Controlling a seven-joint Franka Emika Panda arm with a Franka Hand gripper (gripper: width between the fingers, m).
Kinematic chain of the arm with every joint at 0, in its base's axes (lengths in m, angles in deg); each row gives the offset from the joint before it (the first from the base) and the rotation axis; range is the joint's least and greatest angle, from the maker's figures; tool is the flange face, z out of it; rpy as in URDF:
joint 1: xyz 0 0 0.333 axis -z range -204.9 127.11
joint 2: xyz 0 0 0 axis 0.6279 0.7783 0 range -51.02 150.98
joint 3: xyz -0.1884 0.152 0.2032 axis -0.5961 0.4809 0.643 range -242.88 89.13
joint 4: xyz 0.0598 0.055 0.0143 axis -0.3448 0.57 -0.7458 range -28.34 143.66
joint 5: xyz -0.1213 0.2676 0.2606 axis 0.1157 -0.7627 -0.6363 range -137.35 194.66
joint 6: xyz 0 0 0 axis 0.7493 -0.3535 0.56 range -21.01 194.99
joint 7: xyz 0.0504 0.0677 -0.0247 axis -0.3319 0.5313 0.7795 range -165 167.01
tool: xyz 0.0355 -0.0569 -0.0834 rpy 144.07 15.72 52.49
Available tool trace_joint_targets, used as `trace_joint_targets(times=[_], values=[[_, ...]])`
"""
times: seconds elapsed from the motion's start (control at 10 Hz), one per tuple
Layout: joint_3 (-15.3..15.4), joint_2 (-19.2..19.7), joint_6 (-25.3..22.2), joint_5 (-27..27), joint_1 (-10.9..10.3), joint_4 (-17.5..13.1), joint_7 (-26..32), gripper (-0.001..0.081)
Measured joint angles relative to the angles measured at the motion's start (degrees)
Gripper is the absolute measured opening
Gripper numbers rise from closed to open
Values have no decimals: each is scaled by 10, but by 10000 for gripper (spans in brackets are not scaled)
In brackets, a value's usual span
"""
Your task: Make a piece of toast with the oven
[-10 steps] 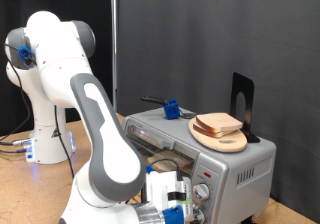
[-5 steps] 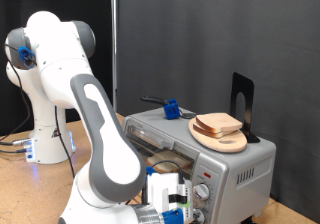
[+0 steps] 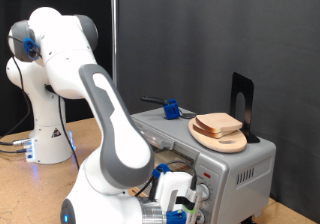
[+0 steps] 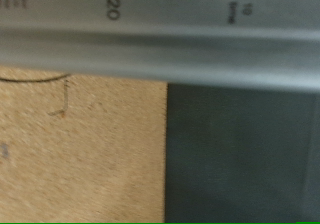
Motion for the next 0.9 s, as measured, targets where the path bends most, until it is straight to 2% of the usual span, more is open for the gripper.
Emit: trace_joint_targets(times=[0.1,0.2,0.5,0.9], values=[[-5,-5,8,13,-7,0,-43,98],[-4,-7,10,8,-7,3,-20,98],[23,5,-12,-61,27,22,206,101],[50,37,-70,-100,62,15,468,101]])
